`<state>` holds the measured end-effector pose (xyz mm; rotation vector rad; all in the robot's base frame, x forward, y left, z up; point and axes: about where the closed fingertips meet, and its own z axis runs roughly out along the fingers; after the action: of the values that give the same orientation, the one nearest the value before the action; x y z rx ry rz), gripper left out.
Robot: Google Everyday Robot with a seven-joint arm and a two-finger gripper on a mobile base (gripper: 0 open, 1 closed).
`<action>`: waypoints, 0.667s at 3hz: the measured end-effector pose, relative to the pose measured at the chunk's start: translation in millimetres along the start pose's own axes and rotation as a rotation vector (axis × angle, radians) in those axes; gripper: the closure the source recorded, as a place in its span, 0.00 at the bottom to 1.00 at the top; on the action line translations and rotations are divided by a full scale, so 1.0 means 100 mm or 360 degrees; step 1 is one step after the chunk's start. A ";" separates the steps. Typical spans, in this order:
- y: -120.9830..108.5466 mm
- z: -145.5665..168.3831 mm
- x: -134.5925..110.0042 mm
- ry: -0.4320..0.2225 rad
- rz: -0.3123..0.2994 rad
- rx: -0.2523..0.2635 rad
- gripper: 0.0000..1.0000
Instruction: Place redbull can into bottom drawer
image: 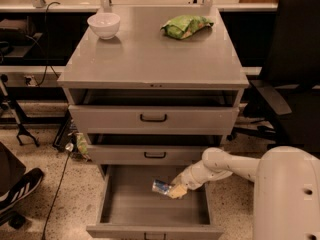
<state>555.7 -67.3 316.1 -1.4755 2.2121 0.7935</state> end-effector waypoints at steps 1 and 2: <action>-0.01 0.07 0.05 -0.0004 0.0014 -0.0008 1.00; 0.02 0.12 0.10 0.0019 -0.0025 0.0048 1.00</action>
Offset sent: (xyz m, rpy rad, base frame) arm -0.0108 -0.0028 -0.0234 -0.0755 -0.1043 -0.0031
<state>550.1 -66.5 301.2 -1.4852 2.2085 0.7452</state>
